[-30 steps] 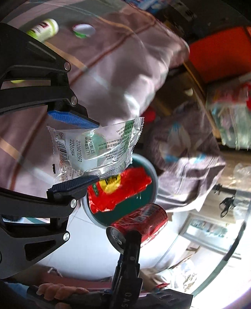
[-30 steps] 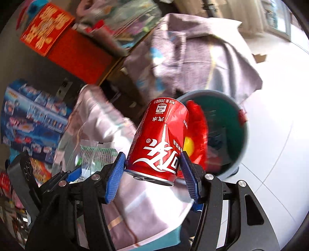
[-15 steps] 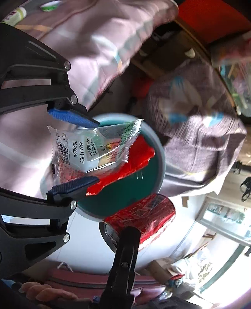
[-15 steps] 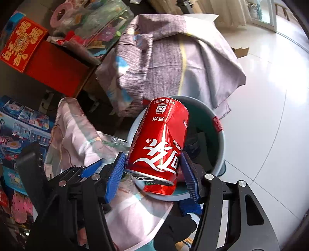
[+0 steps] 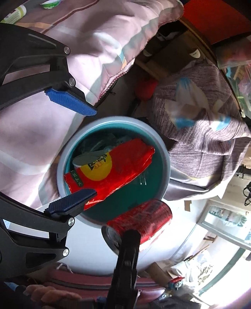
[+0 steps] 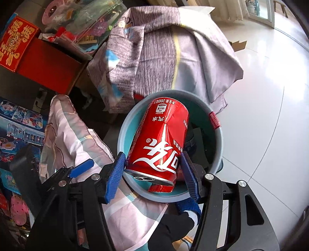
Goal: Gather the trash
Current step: 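Carry the can and packet to the teal bucket and release both, then move both tools back over the table toward the remaining items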
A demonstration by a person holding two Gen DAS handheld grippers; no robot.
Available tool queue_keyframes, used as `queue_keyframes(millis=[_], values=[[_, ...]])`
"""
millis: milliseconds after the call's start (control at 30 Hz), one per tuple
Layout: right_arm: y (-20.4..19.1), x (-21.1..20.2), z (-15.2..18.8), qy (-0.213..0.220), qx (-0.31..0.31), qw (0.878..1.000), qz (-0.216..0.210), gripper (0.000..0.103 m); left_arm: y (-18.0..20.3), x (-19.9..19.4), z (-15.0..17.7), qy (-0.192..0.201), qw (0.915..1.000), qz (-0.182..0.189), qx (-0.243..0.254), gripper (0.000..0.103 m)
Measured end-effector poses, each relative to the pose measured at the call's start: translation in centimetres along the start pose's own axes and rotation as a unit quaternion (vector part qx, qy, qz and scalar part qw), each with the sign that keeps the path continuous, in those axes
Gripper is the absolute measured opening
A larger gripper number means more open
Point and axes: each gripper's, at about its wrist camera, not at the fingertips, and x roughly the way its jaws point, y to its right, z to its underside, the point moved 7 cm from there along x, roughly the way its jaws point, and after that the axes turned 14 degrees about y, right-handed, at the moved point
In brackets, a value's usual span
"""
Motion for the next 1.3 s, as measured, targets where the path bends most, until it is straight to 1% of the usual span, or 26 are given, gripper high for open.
queue_keyframes(millis=[133, 233, 300, 333, 367, 400, 500, 567, 733, 900, 1000, 1200, 1267, 1300], values=[[-1.2, 0.9, 0.7, -0.014, -0.009, 1.0, -0.008, 0.057, -0.5, -1.0, 0.1, 0.009, 0.9999, 0.001, -0.007, 0.089], [-1.8, 1.1, 0.8, -0.016, -0.012, 1.0, -0.007, 0.066, -0.9, -1.6, 0.3, 0.014, 0.9998, 0.001, -0.012, 0.09], [-2.0, 0.9, 0.7, -0.013, -0.015, 1.0, -0.004, 0.067, -1.0, -1.9, 0.4, 0.016, 0.9997, 0.002, -0.016, 0.091], [-2.0, 0.8, 0.8, -0.013, -0.016, 1.0, -0.002, 0.07, -1.1, -2.1, 0.5, 0.017, 0.9997, 0.002, -0.018, 0.092], [-2.0, 0.7, 0.8, -0.012, -0.017, 1.0, 0.003, 0.075, -1.1, -2.1, 0.5, 0.017, 0.9997, 0.002, -0.018, 0.092], [-1.9, 0.6, 0.9, -0.01, -0.019, 1.0, 0.009, 0.076, -1.2, -2.3, 0.7, 0.018, 0.9997, 0.003, -0.019, 0.092], [-1.7, 0.3, 1.1, -0.011, -0.027, 0.999, 0.023, 0.076, -1.2, -2.7, 0.9, 0.018, 0.9996, 0.006, -0.022, 0.092], [-1.4, 0.0, 1.3, -0.013, -0.028, 0.999, 0.035, 0.079, -1.2, -3.2, 1.2, 0.02, 0.9995, 0.008, -0.024, 0.092], [-1.1, -1.0, 1.8, -0.01, -0.026, 0.998, 0.049, 0.08, -1.2, -4.4, 1.6, 0.026, 0.9992, 0.008, -0.027, 0.092], [-1.9, -2.3, 2.5, -0.005, -0.033, 0.998, 0.052, 0.082, -1.3, -6.0, 2.1, 0.037, 0.9989, 0.006, -0.026, 0.093], [-2.5, -3.1, 2.9, 0.002, -0.034, 0.998, 0.053, 0.085, -1.4, -7.1, 2.4, 0.045, 0.9986, 0.007, -0.028, 0.093], [-4.1, -4.2, 4.3, -0.001, -0.053, 0.997, 0.05, 0.085, -1.9, -9.6, 3.3, 0.06, 0.9975, 0.004, -0.037, 0.093], [-4.6, -4.5, 4.9, -0.006, -0.054, 0.997, 0.047, 0.085, -2.2, -10.4, 3.7, 0.064, 0.9972, 0.001, -0.039, 0.097], [-4.9, -4.6, 5.1, -0.007, -0.055, 0.997, 0.046, 0.085, -2.4, -11.0, 4.1, 0.068, 0.9968, -0.004, -0.041, 0.098]])
